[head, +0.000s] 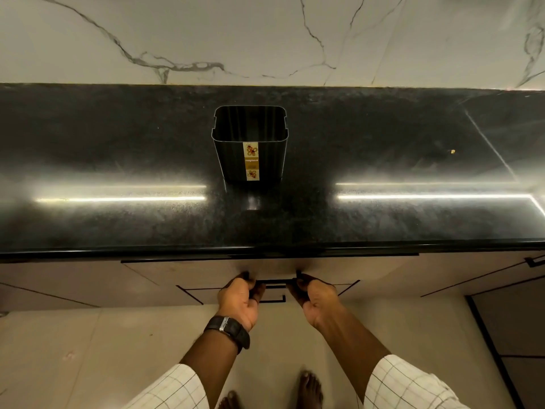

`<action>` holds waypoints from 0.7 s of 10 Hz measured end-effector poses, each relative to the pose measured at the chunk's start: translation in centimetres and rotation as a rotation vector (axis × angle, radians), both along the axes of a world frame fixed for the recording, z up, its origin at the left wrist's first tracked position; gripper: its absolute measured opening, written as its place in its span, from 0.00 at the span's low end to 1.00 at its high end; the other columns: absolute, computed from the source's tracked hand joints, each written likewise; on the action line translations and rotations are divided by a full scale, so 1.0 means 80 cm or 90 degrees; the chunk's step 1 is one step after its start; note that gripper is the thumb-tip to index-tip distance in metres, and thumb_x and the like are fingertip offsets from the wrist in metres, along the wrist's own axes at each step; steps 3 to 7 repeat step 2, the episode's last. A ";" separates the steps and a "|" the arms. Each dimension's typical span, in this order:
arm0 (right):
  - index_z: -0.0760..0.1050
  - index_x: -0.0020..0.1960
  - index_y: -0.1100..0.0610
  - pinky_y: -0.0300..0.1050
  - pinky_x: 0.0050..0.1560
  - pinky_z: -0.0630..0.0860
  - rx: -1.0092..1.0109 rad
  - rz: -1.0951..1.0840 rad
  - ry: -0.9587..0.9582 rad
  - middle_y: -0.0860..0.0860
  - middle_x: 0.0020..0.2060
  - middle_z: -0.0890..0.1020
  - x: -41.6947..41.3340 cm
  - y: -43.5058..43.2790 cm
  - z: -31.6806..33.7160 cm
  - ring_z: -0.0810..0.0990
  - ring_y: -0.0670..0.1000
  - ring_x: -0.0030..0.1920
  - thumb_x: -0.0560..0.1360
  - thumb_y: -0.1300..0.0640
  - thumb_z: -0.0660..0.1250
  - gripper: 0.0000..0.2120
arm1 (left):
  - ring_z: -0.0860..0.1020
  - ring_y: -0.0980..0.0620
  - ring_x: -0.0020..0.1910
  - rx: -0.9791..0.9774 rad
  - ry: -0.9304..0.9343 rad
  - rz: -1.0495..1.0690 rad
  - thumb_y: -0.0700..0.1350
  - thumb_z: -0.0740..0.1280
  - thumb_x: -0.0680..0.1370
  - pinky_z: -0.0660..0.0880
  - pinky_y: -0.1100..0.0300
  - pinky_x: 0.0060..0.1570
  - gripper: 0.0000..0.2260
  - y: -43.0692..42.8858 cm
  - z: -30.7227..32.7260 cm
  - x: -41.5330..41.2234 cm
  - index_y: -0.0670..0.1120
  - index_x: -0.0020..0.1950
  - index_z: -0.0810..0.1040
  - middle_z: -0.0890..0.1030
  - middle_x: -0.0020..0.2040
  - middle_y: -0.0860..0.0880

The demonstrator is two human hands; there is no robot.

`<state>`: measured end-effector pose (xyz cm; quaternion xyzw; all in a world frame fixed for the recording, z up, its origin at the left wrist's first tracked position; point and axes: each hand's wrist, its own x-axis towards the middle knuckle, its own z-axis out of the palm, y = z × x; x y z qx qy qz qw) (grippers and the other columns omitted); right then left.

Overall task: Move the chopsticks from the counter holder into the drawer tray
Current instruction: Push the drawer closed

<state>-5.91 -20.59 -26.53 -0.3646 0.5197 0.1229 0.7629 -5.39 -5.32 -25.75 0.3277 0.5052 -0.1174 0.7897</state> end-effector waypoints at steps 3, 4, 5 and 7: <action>0.72 0.70 0.66 0.61 0.71 0.72 0.009 0.024 -0.072 0.66 0.67 0.76 -0.017 -0.007 0.052 0.76 0.65 0.68 0.81 0.70 0.63 0.17 | 0.75 0.40 0.59 0.000 -0.006 0.047 0.27 0.59 0.79 0.74 0.44 0.65 0.17 -0.013 0.016 0.019 0.38 0.65 0.76 0.77 0.60 0.38; 0.72 0.70 0.66 0.61 0.71 0.72 0.009 0.024 -0.072 0.66 0.67 0.76 -0.017 -0.007 0.052 0.76 0.65 0.68 0.81 0.70 0.63 0.17 | 0.75 0.40 0.59 0.000 -0.006 0.047 0.27 0.59 0.79 0.74 0.44 0.65 0.17 -0.013 0.016 0.019 0.38 0.65 0.76 0.77 0.60 0.38; 0.72 0.70 0.66 0.61 0.71 0.72 0.009 0.024 -0.072 0.66 0.67 0.76 -0.017 -0.007 0.052 0.76 0.65 0.68 0.81 0.70 0.63 0.17 | 0.75 0.40 0.59 0.000 -0.006 0.047 0.27 0.59 0.79 0.74 0.44 0.65 0.17 -0.013 0.016 0.019 0.38 0.65 0.76 0.77 0.60 0.38; 0.72 0.70 0.66 0.61 0.71 0.72 0.009 0.024 -0.072 0.66 0.67 0.76 -0.017 -0.007 0.052 0.76 0.65 0.68 0.81 0.70 0.63 0.17 | 0.75 0.40 0.59 0.000 -0.006 0.047 0.27 0.59 0.79 0.74 0.44 0.65 0.17 -0.013 0.016 0.019 0.38 0.65 0.76 0.77 0.60 0.38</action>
